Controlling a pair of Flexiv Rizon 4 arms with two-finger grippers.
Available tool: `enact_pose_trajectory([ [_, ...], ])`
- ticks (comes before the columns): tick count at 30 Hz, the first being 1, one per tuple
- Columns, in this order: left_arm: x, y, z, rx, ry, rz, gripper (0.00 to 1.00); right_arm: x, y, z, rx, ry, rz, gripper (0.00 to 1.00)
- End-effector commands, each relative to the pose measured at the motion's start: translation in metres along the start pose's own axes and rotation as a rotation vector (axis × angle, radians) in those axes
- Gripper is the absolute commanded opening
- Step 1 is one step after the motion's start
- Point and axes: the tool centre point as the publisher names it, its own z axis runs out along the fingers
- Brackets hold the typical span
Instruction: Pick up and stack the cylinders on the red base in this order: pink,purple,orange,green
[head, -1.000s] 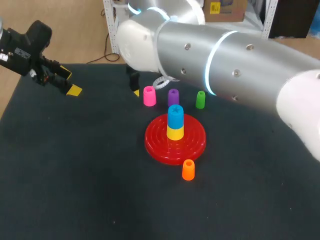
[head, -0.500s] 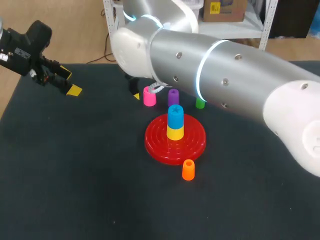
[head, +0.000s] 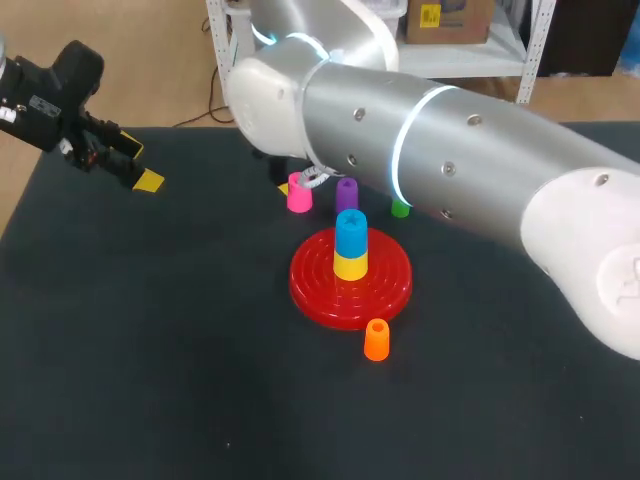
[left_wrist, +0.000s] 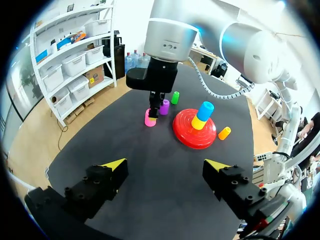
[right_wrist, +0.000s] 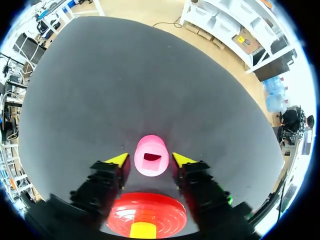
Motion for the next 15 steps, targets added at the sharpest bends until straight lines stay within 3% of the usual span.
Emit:
enact_pose_trajectory([
  [1,0.001,0.0,0.0,0.0,-0.003,0.002,1.0,-0.005,-0.002,-0.003,-0.005,0.01,0.005,0.0],
  [4,0.001,0.0,0.0,0.0,-0.003,0.002,1.0,-0.005,-0.002,-0.012,-0.006,-0.012,0.005,0.0],
  [9,0.001,0.0,0.0,0.0,-0.003,0.002,1.0,0.001,0.0,-0.056,-0.004,-0.051,-0.004,0.0],
  [15,0.001,0.0,0.0,0.0,-0.003,0.002,1.0,0.028,-0.004,-0.106,-0.011,-0.075,-0.014,0.0],
])
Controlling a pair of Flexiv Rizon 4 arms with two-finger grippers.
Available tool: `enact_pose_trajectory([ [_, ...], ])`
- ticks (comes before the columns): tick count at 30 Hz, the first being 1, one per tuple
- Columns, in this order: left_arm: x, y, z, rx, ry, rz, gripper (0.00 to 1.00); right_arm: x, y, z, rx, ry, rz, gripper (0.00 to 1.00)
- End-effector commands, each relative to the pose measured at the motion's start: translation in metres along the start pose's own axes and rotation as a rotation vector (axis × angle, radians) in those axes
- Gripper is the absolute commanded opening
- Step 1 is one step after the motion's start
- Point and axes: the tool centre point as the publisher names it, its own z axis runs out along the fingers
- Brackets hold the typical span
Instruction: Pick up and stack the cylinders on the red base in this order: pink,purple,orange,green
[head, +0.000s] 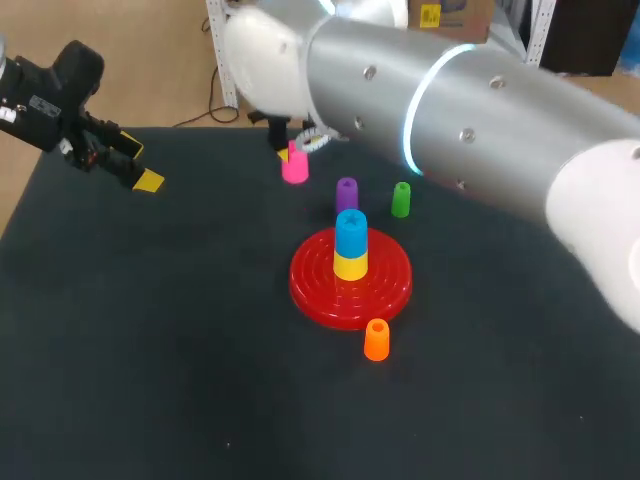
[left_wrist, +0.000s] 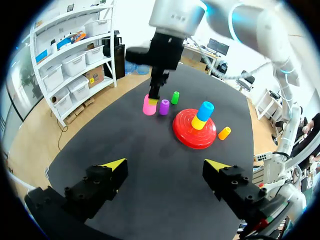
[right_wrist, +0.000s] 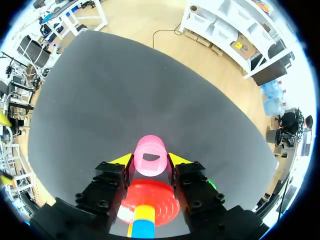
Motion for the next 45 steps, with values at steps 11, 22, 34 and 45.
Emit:
enact_pose_trajectory([
  [11,0.001,0.0,0.0,0.0,-0.003,0.002,1.0,0.103,0.004,-0.072,-0.027,-0.024,-0.041,0.0],
  [22,0.001,0.0,0.0,0.0,-0.003,0.002,1.0,0.151,0.01,-0.07,-0.036,-0.022,-0.067,0.0],
  [34,0.001,0.0,0.0,0.0,-0.003,0.002,1.0,0.171,0.007,-0.071,-0.044,-0.04,-0.075,0.0],
  [45,0.001,0.0,0.0,0.0,-0.003,0.002,1.0,0.154,0.018,-0.076,-0.03,-0.088,-0.095,0.0],
])
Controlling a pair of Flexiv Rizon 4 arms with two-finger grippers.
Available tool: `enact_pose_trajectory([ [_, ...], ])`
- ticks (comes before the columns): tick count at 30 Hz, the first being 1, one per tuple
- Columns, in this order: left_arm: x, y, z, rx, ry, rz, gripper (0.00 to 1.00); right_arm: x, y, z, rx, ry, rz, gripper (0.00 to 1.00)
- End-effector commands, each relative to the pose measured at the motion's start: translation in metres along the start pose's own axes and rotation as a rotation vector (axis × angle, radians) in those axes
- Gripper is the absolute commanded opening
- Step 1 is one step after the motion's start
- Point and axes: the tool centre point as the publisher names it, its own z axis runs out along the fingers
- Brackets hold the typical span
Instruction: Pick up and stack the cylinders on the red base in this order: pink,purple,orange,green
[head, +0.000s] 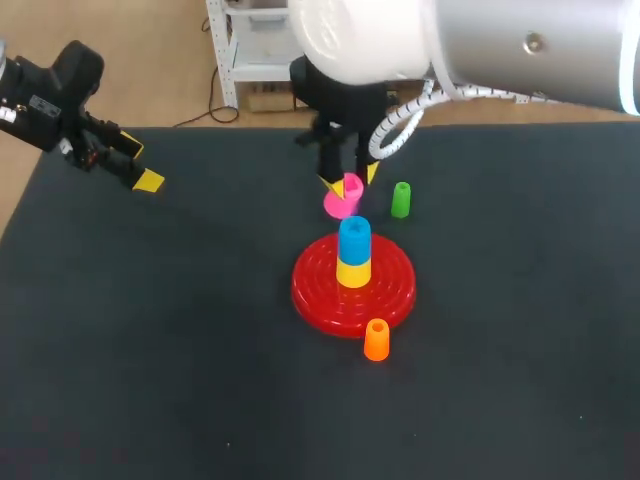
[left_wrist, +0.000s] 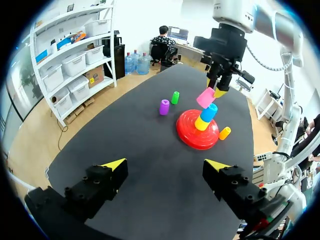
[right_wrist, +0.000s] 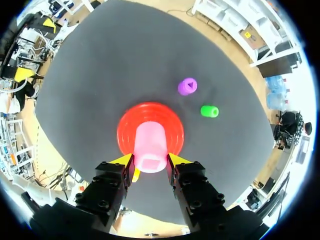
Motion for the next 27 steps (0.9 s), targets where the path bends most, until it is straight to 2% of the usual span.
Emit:
enact_pose_trajectory([
  [1,0.001,0.0,0.0,0.0,-0.003,0.002,1.0,-0.001,0.004,-0.004,0.009,-0.258,-0.002,0.0],
  [7,0.001,0.0,0.0,0.0,-0.003,0.002,1.0,-0.002,0.001,-0.023,0.0,-0.277,-0.01,0.0],
  [18,0.001,0.0,0.0,0.0,-0.003,0.002,1.0,0.031,0.0,-0.036,-0.021,-0.234,-0.012,0.0],
  [27,0.001,0.0,0.0,0.0,-0.003,0.002,1.0,0.042,0.001,-0.02,-0.029,-0.156,-0.004,0.0],
])
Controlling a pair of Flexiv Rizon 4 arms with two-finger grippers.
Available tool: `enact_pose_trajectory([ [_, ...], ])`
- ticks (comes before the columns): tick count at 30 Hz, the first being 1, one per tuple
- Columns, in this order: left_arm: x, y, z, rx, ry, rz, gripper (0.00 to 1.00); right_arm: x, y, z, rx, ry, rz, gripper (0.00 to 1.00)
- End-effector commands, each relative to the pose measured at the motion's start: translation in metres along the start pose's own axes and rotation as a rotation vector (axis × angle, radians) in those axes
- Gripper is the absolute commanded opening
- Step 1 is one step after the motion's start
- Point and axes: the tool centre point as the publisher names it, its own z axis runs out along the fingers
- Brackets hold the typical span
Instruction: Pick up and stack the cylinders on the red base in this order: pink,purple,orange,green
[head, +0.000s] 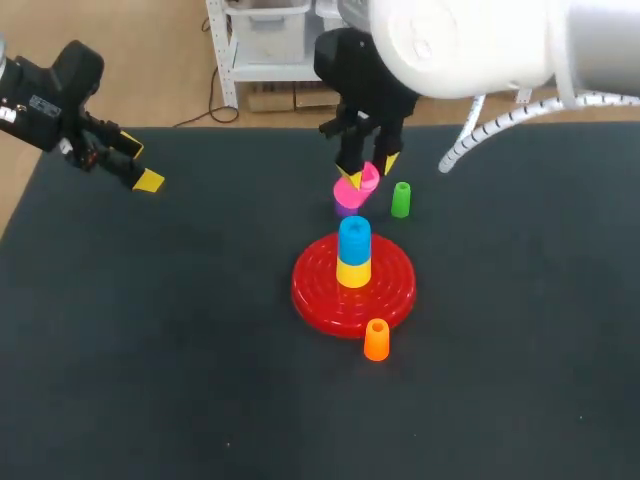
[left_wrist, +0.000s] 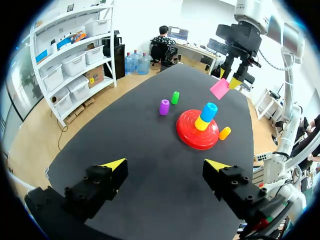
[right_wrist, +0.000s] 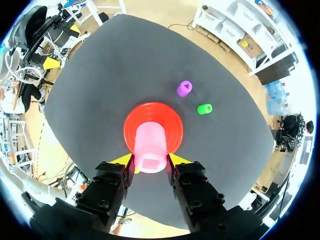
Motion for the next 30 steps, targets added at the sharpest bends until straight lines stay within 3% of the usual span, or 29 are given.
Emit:
enact_pose_trajectory([
  [1,0.001,0.0,0.0,0.0,-0.003,0.002,1.0,0.006,0.0,0.012,-0.007,-0.027,0.005,0.0],
  [16,0.001,0.0,0.0,0.0,-0.003,0.002,1.0,0.009,0.0,0.028,-0.006,0.05,-0.001,0.0],
  [30,0.001,0.0,0.0,0.0,-0.003,0.002,1.0,-0.005,0.0,0.039,0.005,0.081,0.004,0.0],
])
